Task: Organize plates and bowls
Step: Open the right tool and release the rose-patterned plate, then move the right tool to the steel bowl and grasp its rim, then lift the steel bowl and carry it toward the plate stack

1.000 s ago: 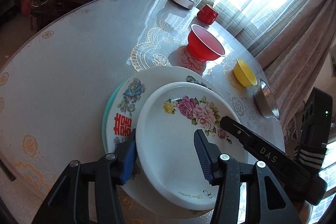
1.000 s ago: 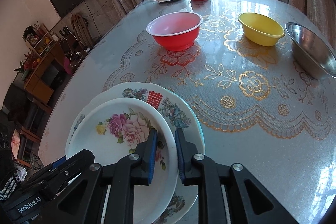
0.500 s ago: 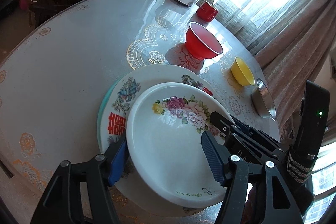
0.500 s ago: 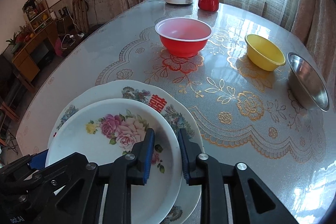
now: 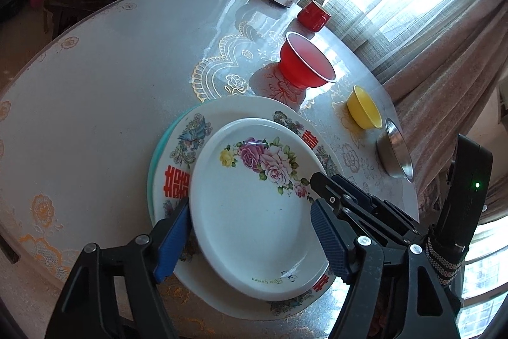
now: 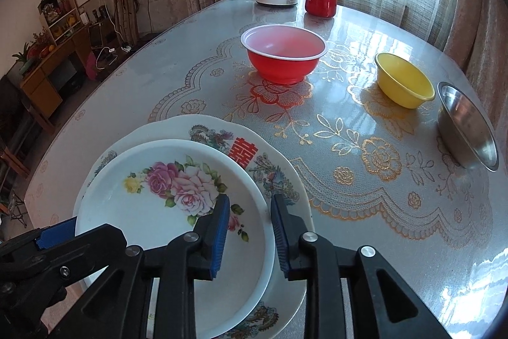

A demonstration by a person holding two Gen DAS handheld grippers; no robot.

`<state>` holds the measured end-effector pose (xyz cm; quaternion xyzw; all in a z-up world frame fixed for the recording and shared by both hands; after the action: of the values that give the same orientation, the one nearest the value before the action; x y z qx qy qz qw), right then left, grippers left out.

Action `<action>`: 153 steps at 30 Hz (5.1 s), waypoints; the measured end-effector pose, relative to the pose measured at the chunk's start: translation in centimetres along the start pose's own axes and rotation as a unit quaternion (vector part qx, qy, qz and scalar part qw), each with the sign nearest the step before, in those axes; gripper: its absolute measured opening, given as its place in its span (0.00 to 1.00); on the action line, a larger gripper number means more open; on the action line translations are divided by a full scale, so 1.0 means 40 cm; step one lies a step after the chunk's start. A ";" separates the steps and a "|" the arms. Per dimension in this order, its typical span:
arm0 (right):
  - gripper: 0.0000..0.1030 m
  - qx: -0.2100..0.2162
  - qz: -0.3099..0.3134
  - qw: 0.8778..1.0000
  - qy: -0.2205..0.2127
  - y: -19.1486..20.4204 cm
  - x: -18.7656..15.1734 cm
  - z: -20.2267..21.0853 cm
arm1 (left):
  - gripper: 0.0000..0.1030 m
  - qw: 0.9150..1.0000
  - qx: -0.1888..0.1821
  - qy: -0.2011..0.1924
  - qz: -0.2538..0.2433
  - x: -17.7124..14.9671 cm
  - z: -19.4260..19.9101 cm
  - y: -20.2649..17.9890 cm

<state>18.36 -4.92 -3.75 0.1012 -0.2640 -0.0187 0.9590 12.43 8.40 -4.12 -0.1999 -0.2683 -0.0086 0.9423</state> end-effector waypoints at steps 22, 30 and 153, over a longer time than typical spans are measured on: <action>0.26 0.125 -0.135 0.982 -0.049 -0.178 0.001 0.087 | 0.81 0.976 0.157 -0.041 -0.144 0.013 -0.022 -0.105; 0.27 0.106 -0.167 0.980 -0.036 -0.271 -0.025 0.071 | 0.85 0.972 0.145 -0.059 -0.174 0.009 -0.053 -0.196; 0.15 0.151 -0.316 0.933 -0.086 -0.679 -0.154 0.183 | 0.24 0.979 -0.035 0.008 -0.201 -0.075 -0.217 -0.500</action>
<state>9.82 -32.29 -6.22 0.3210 -0.2999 -0.2894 0.8505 11.75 -13.56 -4.96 -0.1747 -0.2954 -0.2092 0.9157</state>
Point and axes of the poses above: each gripper's, at about its wrist camera, not at the fingertips, and z roughly against the way its jaws point, y to its left, x to its top, the point moved 5 cm from there along -z, roughly the way its jaws point, and after that the axes turned 15 degrees about -z, right-handed, at the moved point
